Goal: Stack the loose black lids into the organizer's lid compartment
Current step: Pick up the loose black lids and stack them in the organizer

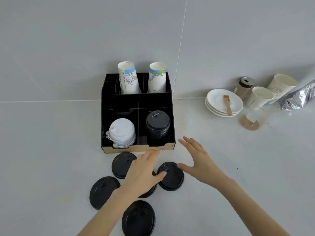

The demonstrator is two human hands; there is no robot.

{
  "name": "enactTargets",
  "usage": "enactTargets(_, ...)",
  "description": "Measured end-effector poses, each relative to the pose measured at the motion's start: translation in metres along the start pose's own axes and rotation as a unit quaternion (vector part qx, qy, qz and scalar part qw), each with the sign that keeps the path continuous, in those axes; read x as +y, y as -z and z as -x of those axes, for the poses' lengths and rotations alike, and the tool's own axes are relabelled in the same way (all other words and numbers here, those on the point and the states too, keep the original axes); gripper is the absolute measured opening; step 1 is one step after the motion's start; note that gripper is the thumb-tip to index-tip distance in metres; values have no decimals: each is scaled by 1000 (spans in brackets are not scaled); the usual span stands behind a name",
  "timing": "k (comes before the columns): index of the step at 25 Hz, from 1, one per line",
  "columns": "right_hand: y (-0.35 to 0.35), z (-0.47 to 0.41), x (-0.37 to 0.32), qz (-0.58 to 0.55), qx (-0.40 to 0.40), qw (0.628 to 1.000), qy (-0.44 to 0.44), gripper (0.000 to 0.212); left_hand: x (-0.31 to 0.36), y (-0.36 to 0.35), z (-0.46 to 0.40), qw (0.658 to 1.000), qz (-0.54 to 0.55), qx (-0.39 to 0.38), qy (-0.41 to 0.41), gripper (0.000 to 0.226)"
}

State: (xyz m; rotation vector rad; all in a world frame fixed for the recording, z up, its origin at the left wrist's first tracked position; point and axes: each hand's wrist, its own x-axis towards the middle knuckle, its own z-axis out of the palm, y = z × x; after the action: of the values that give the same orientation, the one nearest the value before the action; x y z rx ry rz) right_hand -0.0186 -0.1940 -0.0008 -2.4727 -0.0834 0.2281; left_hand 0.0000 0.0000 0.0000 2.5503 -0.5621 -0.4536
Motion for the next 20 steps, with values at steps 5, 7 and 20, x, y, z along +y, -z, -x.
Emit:
enactTargets(5,-23,7,14,-11,-59,998,-35,71,-6,-19,-12,995,-80,-48,21,68)
enactTargets(7,-32,10,18,-14,-72,997,-36,73,-8,-26,-14,994,-92,-60,22,69)
enactTargets(20,-60,10,19,-55,-63,995,-52,68,-25,-45,-22,989,-110,-95,21,69)
